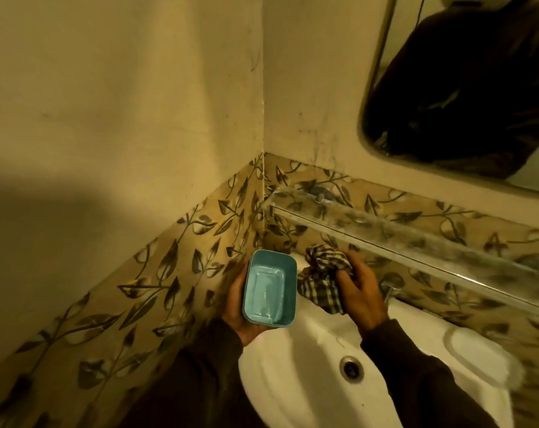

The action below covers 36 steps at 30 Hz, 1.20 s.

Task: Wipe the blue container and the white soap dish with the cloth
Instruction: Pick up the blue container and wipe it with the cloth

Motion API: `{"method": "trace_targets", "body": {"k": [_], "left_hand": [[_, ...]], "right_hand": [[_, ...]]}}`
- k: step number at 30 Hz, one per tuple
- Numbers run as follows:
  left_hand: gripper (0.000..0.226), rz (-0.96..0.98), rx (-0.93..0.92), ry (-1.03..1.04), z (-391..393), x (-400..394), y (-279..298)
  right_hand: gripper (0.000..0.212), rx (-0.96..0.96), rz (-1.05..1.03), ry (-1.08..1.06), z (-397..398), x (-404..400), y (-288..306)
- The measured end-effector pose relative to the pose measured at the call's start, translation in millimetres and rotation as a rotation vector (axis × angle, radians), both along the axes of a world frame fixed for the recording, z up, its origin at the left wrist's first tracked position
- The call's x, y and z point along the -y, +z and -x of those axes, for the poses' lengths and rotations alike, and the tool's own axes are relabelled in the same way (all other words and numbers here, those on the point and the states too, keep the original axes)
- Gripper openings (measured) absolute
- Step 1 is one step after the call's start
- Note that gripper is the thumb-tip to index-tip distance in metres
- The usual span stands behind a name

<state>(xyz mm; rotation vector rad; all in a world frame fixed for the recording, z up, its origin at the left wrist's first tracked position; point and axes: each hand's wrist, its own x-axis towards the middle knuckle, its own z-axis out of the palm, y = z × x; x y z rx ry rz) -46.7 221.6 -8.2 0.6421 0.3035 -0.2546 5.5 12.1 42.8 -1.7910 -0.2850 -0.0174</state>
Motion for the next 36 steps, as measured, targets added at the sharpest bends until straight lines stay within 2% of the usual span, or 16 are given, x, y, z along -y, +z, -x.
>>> {"method": "trace_targets", "body": {"k": [1,2,4,6,8,10,12,17,23,25,29,31,34,36], "left_hand": [[0.024,-0.079,0.007,0.074,5,14,7],[0.039,-0.04,0.008,0.063,4,19,10],[0.051,-0.043,0.013,0.05,4,50,24],[0.057,-0.023,0.025,-0.019,5,79,37],[0.062,-0.018,0.02,-0.048,6,104,48],[0.06,-0.038,0.029,-0.055,9,130,59],[0.059,-0.033,0.06,-0.064,13,152,71],[0.06,-0.029,0.08,-0.14,11,176,80],[0.072,-0.024,0.179,-0.271,-1,180,96],[0.073,-0.017,0.188,-0.278,-4,188,103],[0.064,0.009,0.2,-0.3,-5,212,118],[0.06,0.009,0.209,-0.305,-7,217,120],[0.061,0.011,0.221,-0.3,-13,214,121],[0.065,-0.002,0.223,-0.309,-15,205,120]], "right_hand": [[0.037,0.03,-0.006,0.023,11,7,19],[0.037,0.057,-0.001,0.068,18,9,32],[0.038,0.107,0.099,0.139,35,19,61],[0.035,0.269,0.36,0.111,49,27,80],[0.033,0.463,0.722,0.028,53,30,89],[0.041,0.508,0.945,-0.058,55,34,95],[0.046,0.497,1.048,-0.109,57,42,95],[0.042,0.472,1.055,-0.053,65,73,101],[0.035,0.473,0.983,0.294,85,106,117],[0.034,0.479,0.995,0.239,84,112,124],[0.03,0.525,1.057,-0.134,69,120,144],[0.028,0.527,1.093,-0.239,63,119,149],[0.029,0.57,1.034,-0.185,60,119,147],[0.028,0.535,0.974,0.049,63,123,148]]}}
